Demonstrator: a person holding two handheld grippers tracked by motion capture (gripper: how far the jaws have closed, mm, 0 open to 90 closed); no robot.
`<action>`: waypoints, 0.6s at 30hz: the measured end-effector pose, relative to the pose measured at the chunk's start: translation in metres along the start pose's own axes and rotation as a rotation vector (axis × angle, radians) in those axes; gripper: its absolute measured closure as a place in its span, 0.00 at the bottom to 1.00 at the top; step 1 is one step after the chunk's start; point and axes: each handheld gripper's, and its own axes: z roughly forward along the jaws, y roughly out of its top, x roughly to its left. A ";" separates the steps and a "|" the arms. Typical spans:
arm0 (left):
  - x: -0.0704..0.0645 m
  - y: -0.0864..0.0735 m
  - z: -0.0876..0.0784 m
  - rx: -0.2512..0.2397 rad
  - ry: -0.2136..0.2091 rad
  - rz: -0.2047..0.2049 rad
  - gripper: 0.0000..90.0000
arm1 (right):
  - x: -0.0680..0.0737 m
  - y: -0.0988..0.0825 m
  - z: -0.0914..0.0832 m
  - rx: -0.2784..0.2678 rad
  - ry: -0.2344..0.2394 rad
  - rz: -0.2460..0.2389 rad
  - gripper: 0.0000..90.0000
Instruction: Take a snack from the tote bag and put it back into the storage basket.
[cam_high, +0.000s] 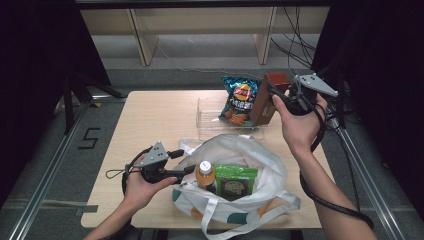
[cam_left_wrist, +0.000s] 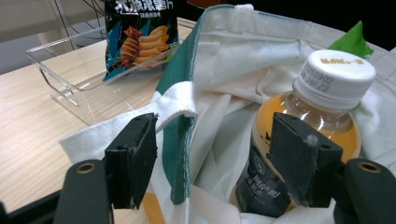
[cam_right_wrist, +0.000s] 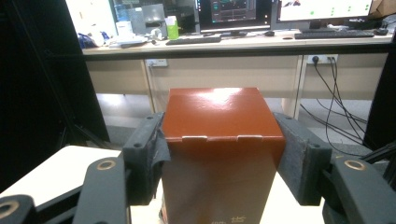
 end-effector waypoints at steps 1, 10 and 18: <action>0.000 0.000 0.000 0.001 0.002 0.000 0.35 | 0.000 0.000 0.000 0.000 -0.002 0.004 0.45; -0.001 0.001 0.001 0.004 0.006 0.002 0.35 | 0.001 -0.001 0.008 0.007 -0.001 0.001 0.44; -0.001 0.000 0.000 0.001 0.007 0.001 0.35 | 0.002 -0.006 0.018 0.004 -0.025 -0.004 0.45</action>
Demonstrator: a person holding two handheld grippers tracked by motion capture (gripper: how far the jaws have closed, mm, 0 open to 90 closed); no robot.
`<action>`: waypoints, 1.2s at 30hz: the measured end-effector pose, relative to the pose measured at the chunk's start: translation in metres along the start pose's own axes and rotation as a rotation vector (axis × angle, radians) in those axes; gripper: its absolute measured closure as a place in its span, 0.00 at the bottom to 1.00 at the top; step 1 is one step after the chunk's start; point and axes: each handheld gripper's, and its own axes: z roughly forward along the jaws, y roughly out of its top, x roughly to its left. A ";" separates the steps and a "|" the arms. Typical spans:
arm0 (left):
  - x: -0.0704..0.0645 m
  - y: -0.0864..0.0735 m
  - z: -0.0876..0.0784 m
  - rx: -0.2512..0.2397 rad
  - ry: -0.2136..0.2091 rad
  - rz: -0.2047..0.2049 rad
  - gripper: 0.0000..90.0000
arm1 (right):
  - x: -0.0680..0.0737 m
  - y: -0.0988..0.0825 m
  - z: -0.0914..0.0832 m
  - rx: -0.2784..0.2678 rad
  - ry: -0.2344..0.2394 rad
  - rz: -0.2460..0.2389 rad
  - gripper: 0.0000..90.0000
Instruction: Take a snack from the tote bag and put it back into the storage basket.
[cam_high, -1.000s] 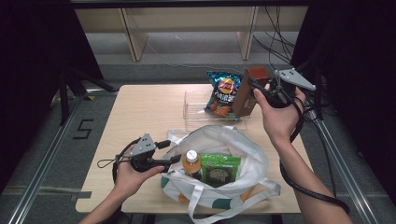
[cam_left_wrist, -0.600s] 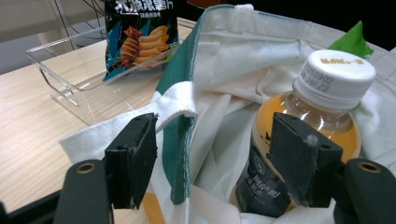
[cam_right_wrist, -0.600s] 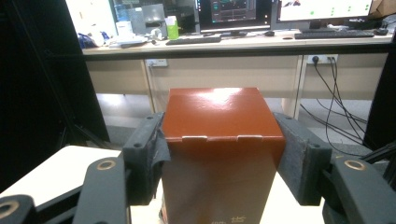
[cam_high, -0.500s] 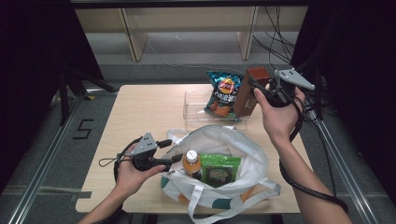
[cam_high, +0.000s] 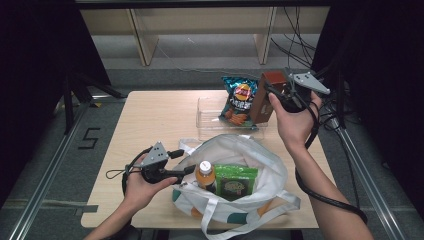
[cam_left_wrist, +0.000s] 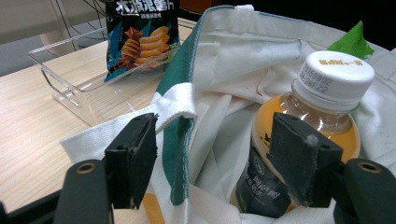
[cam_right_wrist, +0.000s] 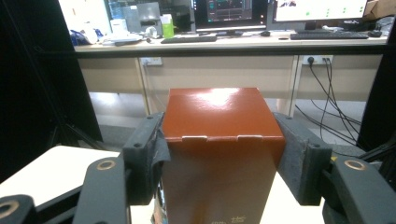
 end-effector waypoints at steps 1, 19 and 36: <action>0.000 0.000 0.000 0.000 0.000 0.001 0.35 | 0.000 0.000 0.000 0.000 0.000 0.000 0.45; 0.000 0.000 0.000 0.004 0.001 0.000 0.35 | -0.001 -0.016 0.024 0.024 -0.051 -0.005 0.45; -0.001 -0.001 0.000 0.007 -0.004 0.003 0.35 | 0.000 -0.026 0.038 0.038 -0.080 -0.008 0.45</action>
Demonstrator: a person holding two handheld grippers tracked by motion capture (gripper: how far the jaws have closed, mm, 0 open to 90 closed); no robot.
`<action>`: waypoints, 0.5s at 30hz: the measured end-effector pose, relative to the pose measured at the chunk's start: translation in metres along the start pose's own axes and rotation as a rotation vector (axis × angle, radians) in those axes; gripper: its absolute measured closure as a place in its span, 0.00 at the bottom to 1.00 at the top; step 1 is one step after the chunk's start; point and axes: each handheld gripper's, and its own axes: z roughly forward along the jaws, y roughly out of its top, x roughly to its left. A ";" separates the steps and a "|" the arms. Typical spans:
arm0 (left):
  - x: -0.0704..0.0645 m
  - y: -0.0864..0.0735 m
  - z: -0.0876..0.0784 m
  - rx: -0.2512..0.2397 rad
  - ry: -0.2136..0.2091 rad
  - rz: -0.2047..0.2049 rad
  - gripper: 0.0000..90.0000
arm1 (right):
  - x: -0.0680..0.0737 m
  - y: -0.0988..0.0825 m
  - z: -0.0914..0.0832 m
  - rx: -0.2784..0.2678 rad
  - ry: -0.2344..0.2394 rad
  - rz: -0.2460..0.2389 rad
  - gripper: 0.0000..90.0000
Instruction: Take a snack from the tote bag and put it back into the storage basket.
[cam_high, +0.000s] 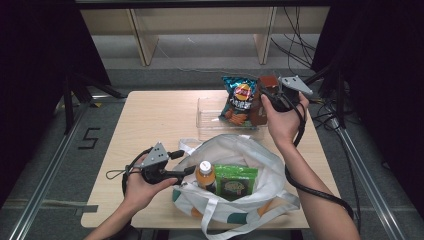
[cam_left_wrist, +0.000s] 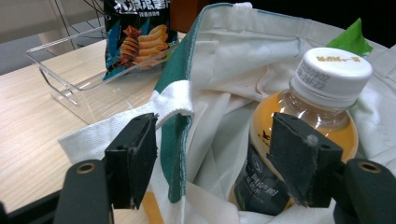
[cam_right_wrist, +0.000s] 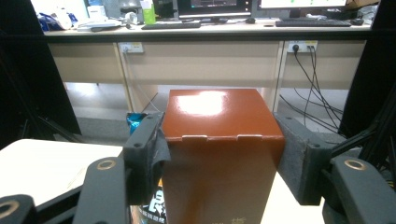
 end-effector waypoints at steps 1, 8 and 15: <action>0.000 0.000 0.000 0.001 0.000 0.001 0.35 | -0.001 -0.001 0.001 -0.001 0.003 -0.009 0.45; 0.000 0.000 0.000 0.002 -0.001 0.000 0.35 | -0.001 -0.001 0.004 -0.001 -0.003 -0.014 0.44; 0.000 0.000 0.000 0.001 -0.002 0.001 0.35 | 0.001 -0.003 0.007 -0.005 -0.020 0.006 0.44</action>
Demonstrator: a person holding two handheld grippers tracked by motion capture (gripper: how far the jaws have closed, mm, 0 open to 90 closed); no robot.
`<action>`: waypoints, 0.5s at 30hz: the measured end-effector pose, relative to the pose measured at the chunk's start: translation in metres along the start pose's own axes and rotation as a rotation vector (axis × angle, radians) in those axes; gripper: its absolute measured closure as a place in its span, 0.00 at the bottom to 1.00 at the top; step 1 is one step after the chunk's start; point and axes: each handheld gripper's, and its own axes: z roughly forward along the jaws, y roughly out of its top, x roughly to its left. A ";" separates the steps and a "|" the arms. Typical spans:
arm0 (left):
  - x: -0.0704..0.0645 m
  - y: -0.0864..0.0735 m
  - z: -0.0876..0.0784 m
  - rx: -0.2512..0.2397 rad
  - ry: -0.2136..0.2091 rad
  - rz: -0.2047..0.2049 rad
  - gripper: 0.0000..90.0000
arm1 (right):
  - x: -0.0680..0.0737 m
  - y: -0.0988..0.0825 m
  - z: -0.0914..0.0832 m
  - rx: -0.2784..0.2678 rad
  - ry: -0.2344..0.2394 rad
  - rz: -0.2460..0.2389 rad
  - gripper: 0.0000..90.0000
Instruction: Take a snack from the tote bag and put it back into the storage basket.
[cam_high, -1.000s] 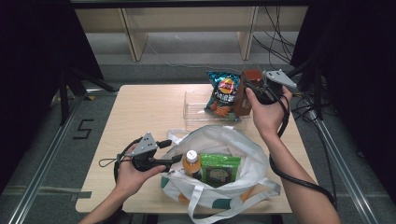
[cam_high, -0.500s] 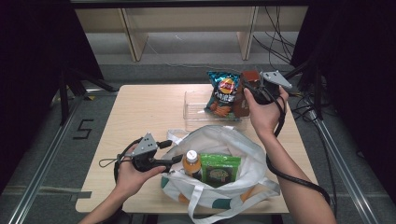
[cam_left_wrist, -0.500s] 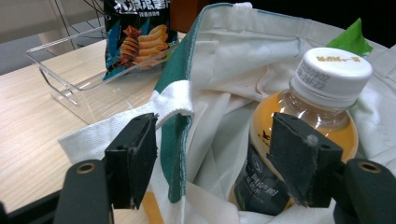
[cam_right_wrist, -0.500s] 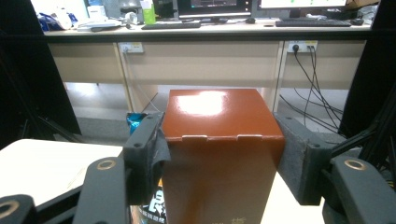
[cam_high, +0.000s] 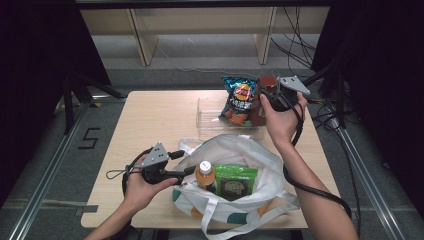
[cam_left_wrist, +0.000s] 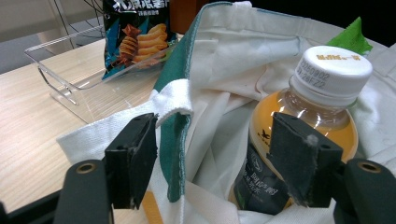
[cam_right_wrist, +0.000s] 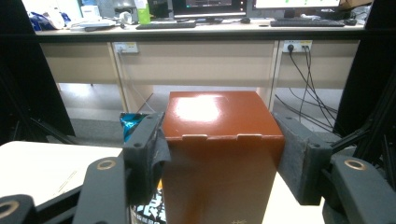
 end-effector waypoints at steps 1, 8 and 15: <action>0.000 0.000 0.000 0.000 0.000 0.001 0.35 | -0.001 0.000 0.001 0.000 0.003 -0.015 0.44; 0.000 0.000 0.000 0.001 0.000 -0.001 0.35 | 0.002 -0.002 0.002 0.014 -0.017 -0.007 0.44; 0.000 0.000 0.001 -0.001 -0.007 0.001 0.35 | 0.001 -0.002 0.004 0.017 -0.009 -0.017 0.44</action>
